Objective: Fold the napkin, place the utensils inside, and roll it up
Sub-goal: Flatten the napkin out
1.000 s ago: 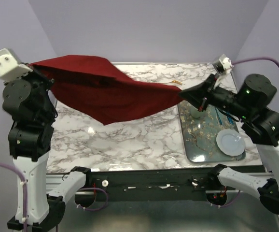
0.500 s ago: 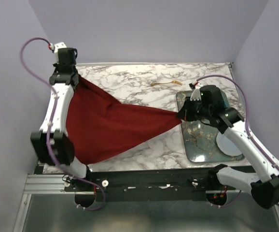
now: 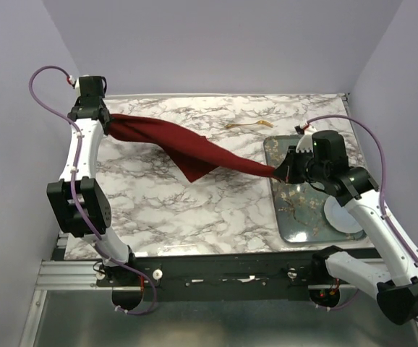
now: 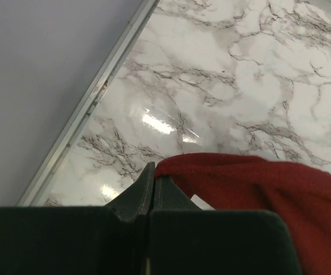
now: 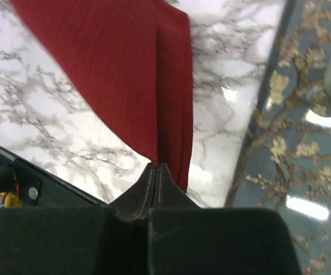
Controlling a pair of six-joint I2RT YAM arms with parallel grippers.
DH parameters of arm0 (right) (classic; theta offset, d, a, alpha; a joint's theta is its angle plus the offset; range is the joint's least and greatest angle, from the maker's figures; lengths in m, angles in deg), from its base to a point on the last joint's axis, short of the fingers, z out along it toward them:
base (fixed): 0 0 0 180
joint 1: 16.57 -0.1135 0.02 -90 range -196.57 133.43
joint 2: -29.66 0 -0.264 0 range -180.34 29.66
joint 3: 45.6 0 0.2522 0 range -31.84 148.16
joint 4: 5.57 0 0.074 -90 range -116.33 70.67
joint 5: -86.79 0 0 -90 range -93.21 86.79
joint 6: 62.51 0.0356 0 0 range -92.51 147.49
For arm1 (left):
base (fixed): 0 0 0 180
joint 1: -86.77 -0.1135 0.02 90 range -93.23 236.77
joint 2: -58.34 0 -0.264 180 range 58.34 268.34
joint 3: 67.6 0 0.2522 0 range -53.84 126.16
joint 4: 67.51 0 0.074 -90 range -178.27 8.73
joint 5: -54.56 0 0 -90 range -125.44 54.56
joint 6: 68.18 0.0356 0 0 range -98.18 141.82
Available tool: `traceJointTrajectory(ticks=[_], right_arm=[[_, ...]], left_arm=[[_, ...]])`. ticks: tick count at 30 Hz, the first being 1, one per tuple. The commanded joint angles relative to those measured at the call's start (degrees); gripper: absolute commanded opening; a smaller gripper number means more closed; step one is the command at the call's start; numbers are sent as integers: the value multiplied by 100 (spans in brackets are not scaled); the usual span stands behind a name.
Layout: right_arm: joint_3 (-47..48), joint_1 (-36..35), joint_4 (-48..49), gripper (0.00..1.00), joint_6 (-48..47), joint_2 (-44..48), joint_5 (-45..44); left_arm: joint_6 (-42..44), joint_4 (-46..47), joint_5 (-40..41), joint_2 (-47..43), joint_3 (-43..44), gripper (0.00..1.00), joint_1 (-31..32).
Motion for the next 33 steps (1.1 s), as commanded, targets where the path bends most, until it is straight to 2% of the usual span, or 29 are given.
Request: traceJointTrajectory(ticks=[1,4,12,16,18,19,21,22,26,29,31,33], right_arm=[[138,279,-638,1,-136,273,-726],[576,359,-806,1,-224,257,-895],[1685,368,-921,1,-233,-271,-280],[1703,394,-798,1,-242,-806,-315],[1572,438,-474,1,-172,-1104,-201],[1563,438,-403,1,-145,-1228,-148],[1432,438,-183,1,-23,-1483,-78],[1370,438,-52,1,13,-1702,-77],[1080,429,520,1,127,-2099,274],[947,429,723,1,162,-2213,354],[930,429,776,1,163,-2222,371],[974,421,793,1,145,-2258,362]], left_arm=[[-137,-14,14,-53,8,0,-297],[-180,-23,-22,-255,61,0,-376],[-286,-14,22,-958,535,0,-385],[-128,-23,-363,-345,1026,0,-385],[125,-75,-628,416,1307,6,-272],[171,-154,-689,682,1631,12,-253],[215,-207,-621,1113,1704,73,-183],[215,-234,-559,1185,1739,98,-105],[101,-278,318,722,1144,99,387],[-180,-199,330,-235,38,99,913],[-312,-181,321,-983,-830,92,1266],[-601,-181,320,-1710,-1360,80,1714]])
